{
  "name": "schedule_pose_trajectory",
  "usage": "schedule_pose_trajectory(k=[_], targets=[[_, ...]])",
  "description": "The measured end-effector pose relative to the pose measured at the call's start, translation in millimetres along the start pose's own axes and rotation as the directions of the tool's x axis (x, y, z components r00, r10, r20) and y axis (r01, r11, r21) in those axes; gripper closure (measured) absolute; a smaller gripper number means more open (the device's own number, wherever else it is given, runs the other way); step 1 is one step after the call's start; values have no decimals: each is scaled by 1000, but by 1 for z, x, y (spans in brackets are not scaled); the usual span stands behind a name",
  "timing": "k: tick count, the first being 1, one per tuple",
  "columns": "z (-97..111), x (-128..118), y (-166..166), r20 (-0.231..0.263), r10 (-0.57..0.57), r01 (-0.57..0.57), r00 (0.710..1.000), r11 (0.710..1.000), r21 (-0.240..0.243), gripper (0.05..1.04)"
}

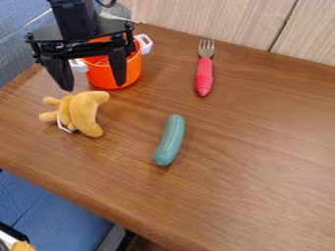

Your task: Move the orange pot to the bottom right corner of the table

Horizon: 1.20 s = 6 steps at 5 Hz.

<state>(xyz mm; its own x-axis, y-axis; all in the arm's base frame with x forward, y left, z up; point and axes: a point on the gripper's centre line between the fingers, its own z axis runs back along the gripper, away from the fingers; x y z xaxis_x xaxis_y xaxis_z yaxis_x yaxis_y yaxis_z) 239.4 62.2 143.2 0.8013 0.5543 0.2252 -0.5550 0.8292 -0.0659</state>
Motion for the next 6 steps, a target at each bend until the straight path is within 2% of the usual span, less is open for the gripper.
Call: schedule_pose_trajectory(k=[1,2,4,5,6], targets=[[-5,-2,0,-22,-2,2,1000,1000,8,83],[-7,11,-4,-18,-21,21,1000,1000,10,83],[-11,56,-19,16,-86,85,996,996,7,83],[-27,71,-28,-6,-176,176,984,984,-7,83],[-43,78,-31,-36,-226,226,974,974,6,83]])
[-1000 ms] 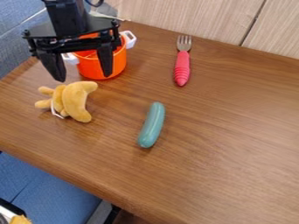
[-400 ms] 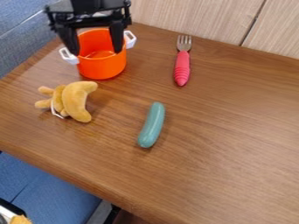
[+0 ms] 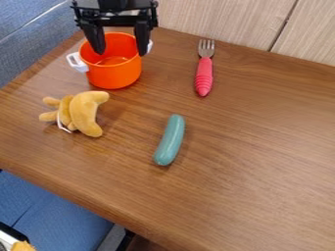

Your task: Move the orange pot to the bottom right corner of the table

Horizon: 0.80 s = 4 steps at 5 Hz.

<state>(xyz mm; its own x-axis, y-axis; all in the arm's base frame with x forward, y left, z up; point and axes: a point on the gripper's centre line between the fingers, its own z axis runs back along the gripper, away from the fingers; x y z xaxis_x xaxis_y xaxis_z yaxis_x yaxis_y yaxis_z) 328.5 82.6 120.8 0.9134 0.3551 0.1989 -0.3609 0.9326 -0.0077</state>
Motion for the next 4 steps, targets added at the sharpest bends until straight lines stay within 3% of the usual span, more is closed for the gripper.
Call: schedule_pose_trajectory(k=[1,3,4], targets=[[-26,-3,-15,-56,-85,85,995,996,15,130],[-31,-3,-14,-38,-91,92,995,995,30,715],[-32,-3,-13,-35,-64,66,997,997,43,929]])
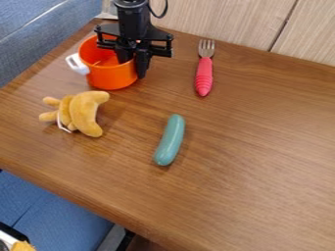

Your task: Move the orange pot to the bottom right corner of the table

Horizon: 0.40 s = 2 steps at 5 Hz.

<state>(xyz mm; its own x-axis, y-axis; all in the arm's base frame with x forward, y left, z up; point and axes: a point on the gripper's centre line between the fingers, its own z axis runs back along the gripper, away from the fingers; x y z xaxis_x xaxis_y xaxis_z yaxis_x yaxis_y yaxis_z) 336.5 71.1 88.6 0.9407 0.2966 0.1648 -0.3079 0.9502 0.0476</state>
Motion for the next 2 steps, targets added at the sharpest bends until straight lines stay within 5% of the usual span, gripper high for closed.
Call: schedule_pose_trajectory(k=[2], targets=[[2,-4,5,-23,24,-24,999,999,31,1010]])
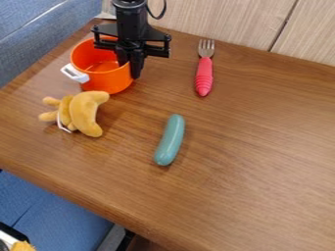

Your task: Move the orange pot to the bottom right corner of the table

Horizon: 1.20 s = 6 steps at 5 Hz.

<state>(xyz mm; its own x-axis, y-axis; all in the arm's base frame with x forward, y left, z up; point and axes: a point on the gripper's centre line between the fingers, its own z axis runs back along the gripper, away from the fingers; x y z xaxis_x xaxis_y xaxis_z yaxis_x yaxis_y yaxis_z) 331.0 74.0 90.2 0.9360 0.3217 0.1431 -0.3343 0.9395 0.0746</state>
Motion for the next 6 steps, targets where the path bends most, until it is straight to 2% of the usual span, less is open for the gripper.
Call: schedule_pose_trajectory(k=[1,2,3,4,5,6], targets=[[23,7,0,45,26,-26,999,1000,7,1010],[51,1,-25,73,-22,23,997,1000,-21,1010],[80,-26,-57,98,-101,107,990,993,-55,1010],[93,-70,-91,98,-226,236,969,965,-114,1010],[93,-124,-124,102,-391,401,915,908,-122,1011],[79,-165,-138,77,-495,501,866,858,-118,1010]])
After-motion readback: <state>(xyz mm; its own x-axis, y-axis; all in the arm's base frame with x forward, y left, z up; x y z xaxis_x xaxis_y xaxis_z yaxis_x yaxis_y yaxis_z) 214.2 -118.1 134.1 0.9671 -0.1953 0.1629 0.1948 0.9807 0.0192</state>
